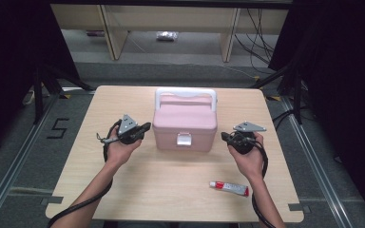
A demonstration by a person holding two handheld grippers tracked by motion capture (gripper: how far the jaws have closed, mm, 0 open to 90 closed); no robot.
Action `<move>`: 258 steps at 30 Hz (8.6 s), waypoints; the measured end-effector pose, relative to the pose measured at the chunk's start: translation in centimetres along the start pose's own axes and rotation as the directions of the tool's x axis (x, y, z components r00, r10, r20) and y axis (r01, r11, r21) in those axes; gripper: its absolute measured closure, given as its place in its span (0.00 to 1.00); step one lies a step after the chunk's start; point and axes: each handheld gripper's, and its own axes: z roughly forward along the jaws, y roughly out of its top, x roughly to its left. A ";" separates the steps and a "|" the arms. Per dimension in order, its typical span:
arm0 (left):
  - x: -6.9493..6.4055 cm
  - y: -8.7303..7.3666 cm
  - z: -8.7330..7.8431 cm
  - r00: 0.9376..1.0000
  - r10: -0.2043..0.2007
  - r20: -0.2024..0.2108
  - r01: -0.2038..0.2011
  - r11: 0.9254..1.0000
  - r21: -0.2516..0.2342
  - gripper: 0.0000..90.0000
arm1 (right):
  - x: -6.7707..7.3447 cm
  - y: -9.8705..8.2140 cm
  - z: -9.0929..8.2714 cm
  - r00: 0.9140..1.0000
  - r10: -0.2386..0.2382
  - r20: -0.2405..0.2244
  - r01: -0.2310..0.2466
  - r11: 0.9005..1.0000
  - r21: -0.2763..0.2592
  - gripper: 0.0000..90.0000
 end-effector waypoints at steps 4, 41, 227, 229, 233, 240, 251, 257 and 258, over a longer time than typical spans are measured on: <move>-0.2 0.2 0.3 1.000 0.017 0.003 -0.017 1.000 0.006 1.00 | 0.1 0.3 0.7 1.000 0.009 -0.019 -0.009 1.000 0.013 1.00; -1.7 1.1 1.3 0.996 0.082 0.026 -0.083 0.996 0.028 1.00 | -0.1 1.3 1.1 0.998 -0.051 0.023 0.051 0.999 0.020 1.00; -8.4 12.6 4.5 0.947 -0.247 0.206 0.267 0.960 -0.079 0.55 | -0.1 -0.9 -10.8 0.984 0.125 0.123 -0.093 0.967 -0.238 1.00; -8.2 12.7 3.3 0.955 -0.218 0.204 0.244 0.963 -0.117 0.57 | -0.2 -0.8 -10.8 0.984 0.106 0.145 -0.066 0.965 -0.254 1.00; -8.0 12.6 0.6 0.957 -0.191 0.217 0.227 0.962 -0.154 0.62 | -0.1 -0.7 -10.8 0.985 0.117 0.128 -0.082 0.964 -0.252 1.00; -8.7 10.7 -2.3 0.963 -0.079 0.259 0.121 0.981 -0.149 0.88 | 0.0 -0.4 -10.9 0.981 0.128 0.145 -0.088 0.964 -0.252 1.00; -11.0 6.4 -1.8 0.951 0.009 0.310 0.028 0.993 -0.115 0.99 | -0.1 -0.1 -10.8 0.983 0.118 0.141 -0.078 0.962 -0.262 1.00; -12.5 5.1 -0.8 0.938 0.072 0.339 -0.028 0.991 -0.132 0.99 | 0.1 0.1 -10.9 0.979 0.130 0.154 -0.089 0.965 -0.248 1.00; -12.7 5.0 -0.7 0.936 0.074 0.343 -0.028 0.990 -0.137 0.99 | -0.3 0.2 -11.0 0.982 0.085 0.166 -0.043 0.968 -0.246 1.00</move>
